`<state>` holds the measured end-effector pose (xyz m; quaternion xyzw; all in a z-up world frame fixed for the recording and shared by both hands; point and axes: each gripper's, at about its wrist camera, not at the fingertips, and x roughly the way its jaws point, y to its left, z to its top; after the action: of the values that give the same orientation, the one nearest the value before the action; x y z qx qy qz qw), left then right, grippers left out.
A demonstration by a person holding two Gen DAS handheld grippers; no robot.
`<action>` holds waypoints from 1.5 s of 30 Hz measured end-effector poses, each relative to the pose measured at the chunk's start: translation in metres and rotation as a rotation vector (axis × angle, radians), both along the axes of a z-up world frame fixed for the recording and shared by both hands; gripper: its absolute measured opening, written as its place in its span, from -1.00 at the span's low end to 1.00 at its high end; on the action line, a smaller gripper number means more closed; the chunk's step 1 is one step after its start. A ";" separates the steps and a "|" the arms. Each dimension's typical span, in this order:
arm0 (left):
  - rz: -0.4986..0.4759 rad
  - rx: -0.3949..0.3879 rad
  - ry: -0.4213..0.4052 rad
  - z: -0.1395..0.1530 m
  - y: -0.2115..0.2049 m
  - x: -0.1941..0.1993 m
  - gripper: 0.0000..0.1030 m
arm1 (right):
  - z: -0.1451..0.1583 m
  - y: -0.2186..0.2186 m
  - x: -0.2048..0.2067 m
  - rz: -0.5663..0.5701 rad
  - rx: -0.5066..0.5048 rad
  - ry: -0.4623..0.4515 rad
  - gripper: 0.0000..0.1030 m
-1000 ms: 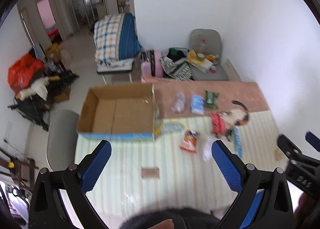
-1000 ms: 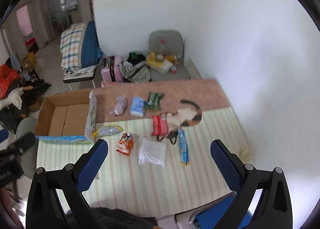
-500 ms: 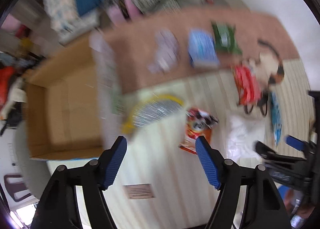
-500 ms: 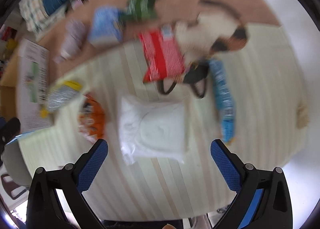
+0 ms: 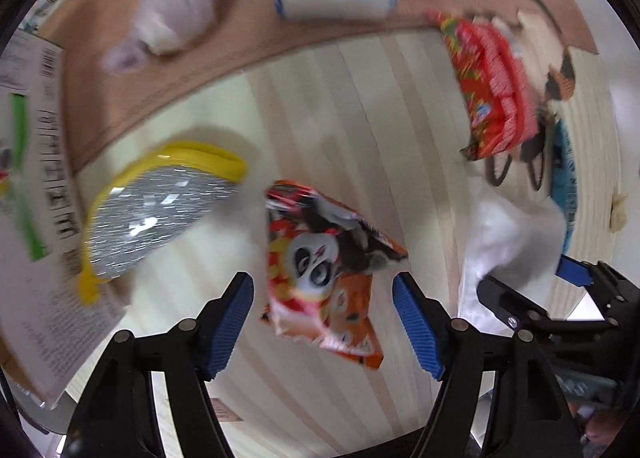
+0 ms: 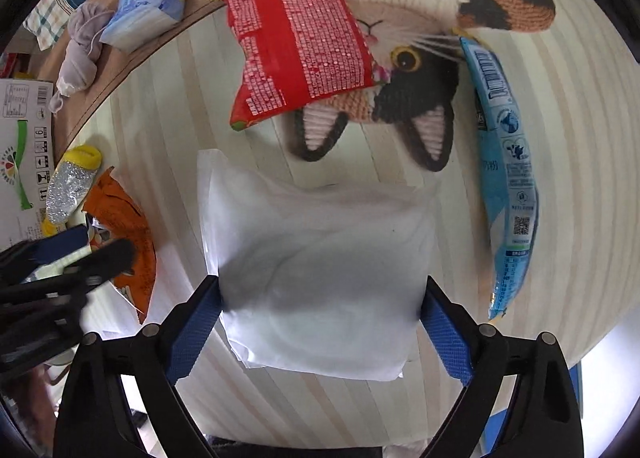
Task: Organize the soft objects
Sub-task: 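Carry both items into the cardboard box and open both tools to release them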
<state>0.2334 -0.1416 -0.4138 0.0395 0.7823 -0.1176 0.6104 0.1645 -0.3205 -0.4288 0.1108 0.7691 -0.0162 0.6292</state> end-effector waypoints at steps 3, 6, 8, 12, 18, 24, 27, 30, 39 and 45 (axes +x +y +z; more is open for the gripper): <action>0.029 -0.016 0.017 -0.014 0.000 -0.002 -0.08 | -0.004 -0.001 0.001 0.007 0.007 0.016 0.89; 0.070 -0.014 0.008 -0.017 0.003 -0.005 -0.41 | -0.004 0.000 0.002 0.003 0.003 0.021 0.85; 0.072 -0.007 -0.008 -0.016 0.001 -0.010 -0.44 | -0.001 0.003 0.000 0.008 -0.009 0.010 0.74; 0.090 0.012 -0.053 0.012 0.007 -0.019 -0.46 | 0.018 0.011 0.005 0.022 -0.024 -0.019 0.39; 0.155 -0.017 -0.139 0.085 0.029 -0.050 -0.46 | 0.050 0.026 -0.004 0.026 0.024 -0.075 0.36; 0.291 -0.059 -0.272 0.188 0.104 -0.051 -0.46 | 0.135 0.089 0.011 0.144 0.106 -0.221 0.36; 0.362 -0.070 -0.313 0.220 0.153 -0.029 -0.46 | 0.183 0.120 0.032 0.210 0.157 -0.284 0.36; 0.408 -0.074 -0.335 0.241 0.210 -0.018 -0.46 | 0.216 0.185 0.057 0.266 0.206 -0.325 0.36; 0.418 0.015 -0.234 0.180 0.327 0.054 -0.46 | 0.198 0.375 0.128 0.384 0.187 -0.282 0.36; 0.410 0.001 -0.128 0.116 0.365 0.093 -0.46 | 0.129 0.433 0.178 0.389 0.108 -0.193 0.36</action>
<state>0.3263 0.2235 -0.2979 -0.1129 0.7336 0.0121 0.6701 0.3423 0.1129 -0.2999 -0.0049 0.7118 0.1574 0.6845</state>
